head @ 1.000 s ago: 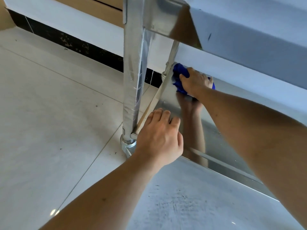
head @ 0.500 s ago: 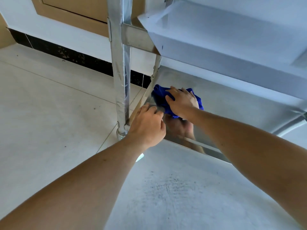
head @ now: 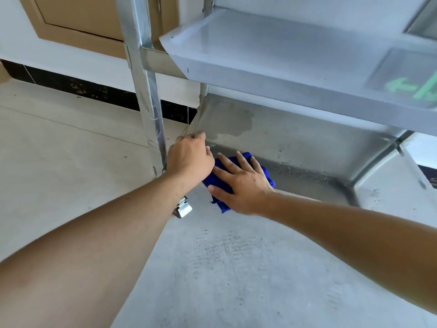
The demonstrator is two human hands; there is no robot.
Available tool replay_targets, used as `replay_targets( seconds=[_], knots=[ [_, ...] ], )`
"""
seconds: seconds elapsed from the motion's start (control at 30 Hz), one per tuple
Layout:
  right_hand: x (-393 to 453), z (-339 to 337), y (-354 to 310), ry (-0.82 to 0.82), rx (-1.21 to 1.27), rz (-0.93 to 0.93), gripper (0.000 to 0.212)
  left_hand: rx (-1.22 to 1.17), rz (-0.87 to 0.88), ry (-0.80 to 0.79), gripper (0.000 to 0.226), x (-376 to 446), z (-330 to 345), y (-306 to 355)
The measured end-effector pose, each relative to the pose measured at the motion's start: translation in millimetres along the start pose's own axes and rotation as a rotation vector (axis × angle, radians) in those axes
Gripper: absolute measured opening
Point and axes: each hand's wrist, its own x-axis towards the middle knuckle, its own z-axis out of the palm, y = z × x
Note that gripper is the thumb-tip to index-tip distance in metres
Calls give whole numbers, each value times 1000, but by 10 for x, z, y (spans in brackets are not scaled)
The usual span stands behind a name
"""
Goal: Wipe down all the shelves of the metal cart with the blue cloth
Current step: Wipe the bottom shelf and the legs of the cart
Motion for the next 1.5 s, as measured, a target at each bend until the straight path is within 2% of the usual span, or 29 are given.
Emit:
replay_targets(
  seconds=[0.13,0.33,0.7,1.0,1.17,1.33,1.5],
  knots=[
    [-320,71,220,45,-45,5,66,-31,45,-4,27,-28,61,137],
    [-328,64,768,47,8,291,74,-92,197,-45,23,-100,237,410],
    [522,17,1342,81,0,451,76,-107,267,-81,33,-46,539,586],
    [1329,-118,1837,131,0,578,69,-71,265,-87,40,70,704,669],
    [1548,-275,2037,71,78,686,66,-69,276,-103,40,35,750,777],
    [1469,-267,2028,101,96,648,61,-68,287,-116,40,42,763,819],
    [1040,-223,1965,140,145,598,62,-68,335,-143,41,-89,781,821]
  ],
)
